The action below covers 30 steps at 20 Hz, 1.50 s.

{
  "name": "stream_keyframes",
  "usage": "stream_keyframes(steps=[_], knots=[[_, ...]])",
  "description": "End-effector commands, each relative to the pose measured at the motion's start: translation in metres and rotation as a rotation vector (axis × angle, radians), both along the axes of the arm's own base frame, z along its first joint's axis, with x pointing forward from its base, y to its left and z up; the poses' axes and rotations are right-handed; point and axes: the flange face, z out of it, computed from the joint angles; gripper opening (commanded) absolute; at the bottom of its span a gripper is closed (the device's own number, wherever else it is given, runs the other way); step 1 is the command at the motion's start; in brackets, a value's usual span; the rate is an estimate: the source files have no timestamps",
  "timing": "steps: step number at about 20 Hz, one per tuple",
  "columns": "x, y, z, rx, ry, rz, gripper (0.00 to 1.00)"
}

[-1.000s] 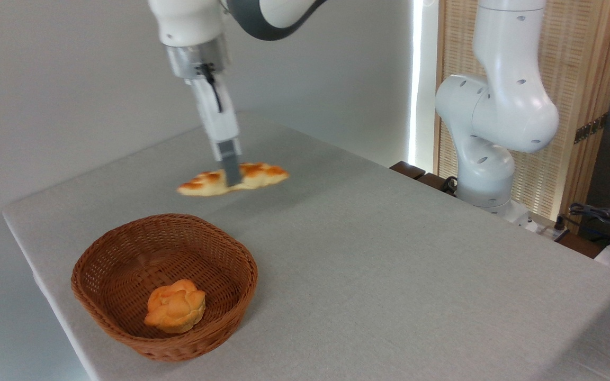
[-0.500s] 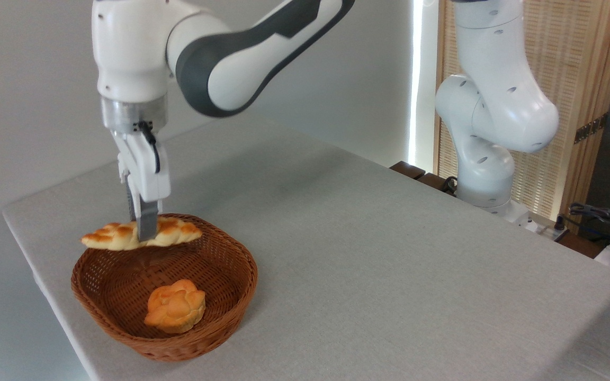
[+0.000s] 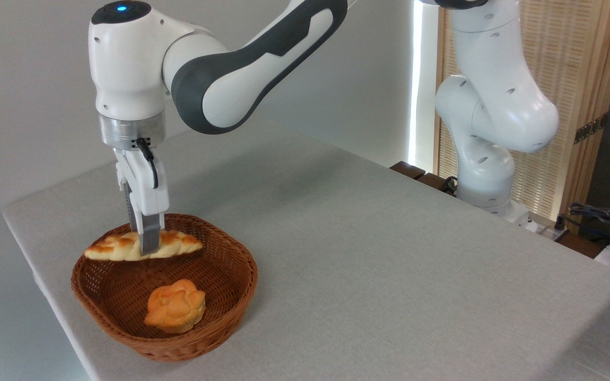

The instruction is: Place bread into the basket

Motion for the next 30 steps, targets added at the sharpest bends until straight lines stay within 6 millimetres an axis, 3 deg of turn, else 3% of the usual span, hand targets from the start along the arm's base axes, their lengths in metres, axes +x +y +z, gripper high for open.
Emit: stream_keyframes(steps=[1,5,7,9,13,16,20,22,26,30], knots=[[0.001,0.000,0.008,-0.006,-0.011,0.003,1.00],[0.002,0.005,0.011,-0.005,-0.015,0.014,1.00],[0.000,0.011,0.027,-0.008,-0.038,0.024,1.00],[-0.006,0.039,0.053,-0.006,-0.047,0.058,1.00],[-0.036,0.086,0.107,0.014,-0.001,0.105,1.00],[-0.051,0.105,0.126,0.029,0.079,0.121,1.00],[-0.056,0.120,0.128,0.196,0.101,0.114,1.00],[-0.055,0.124,0.128,0.204,0.102,0.132,1.00],[-0.054,0.156,0.130,0.196,0.108,0.194,1.00],[-0.066,0.158,0.136,0.174,0.136,0.199,1.00]])
